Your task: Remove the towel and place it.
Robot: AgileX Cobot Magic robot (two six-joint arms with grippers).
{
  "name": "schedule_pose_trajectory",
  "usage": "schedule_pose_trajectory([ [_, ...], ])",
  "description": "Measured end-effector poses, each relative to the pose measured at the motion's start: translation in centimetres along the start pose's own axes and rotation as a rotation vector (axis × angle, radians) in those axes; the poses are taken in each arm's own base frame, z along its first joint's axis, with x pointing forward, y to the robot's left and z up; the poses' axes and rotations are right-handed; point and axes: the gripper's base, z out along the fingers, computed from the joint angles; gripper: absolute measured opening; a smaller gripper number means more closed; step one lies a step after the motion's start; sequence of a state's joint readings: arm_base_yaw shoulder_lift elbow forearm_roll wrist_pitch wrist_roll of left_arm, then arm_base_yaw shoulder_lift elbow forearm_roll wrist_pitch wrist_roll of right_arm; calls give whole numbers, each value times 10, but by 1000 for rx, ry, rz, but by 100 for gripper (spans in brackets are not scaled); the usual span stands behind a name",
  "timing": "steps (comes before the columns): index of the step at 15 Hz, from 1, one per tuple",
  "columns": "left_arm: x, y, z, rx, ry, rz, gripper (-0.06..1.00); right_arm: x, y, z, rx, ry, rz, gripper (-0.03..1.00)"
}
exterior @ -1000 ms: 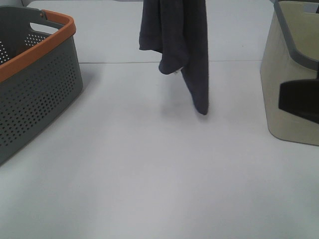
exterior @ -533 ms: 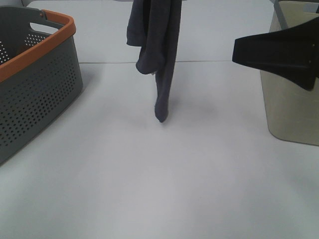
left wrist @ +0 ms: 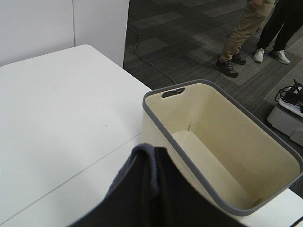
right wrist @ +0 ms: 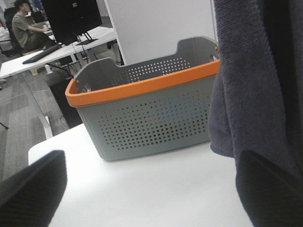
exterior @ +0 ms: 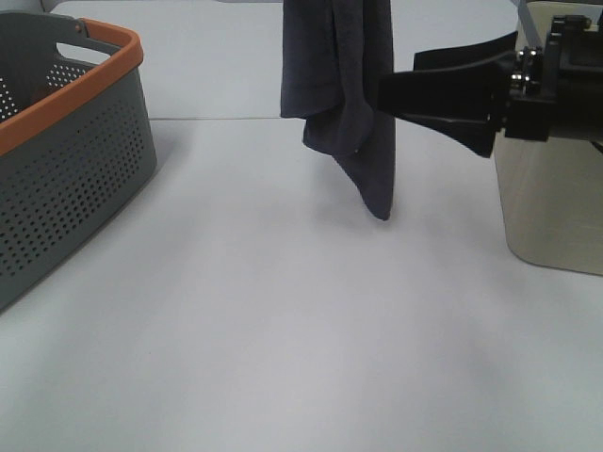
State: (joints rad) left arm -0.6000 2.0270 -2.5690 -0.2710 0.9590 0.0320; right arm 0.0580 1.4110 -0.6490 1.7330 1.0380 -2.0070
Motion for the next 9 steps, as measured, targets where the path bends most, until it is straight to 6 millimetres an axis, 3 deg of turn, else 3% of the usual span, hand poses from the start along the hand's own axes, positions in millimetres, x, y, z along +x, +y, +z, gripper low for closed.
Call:
schedule_pose_trajectory([
  [5,1,0,1,0,2,0,0,-11,-42,32,-137,-56,17,93],
  [9,1,0,1,0,2,1,0,-17,-61,43,-144,-68,3,91],
])
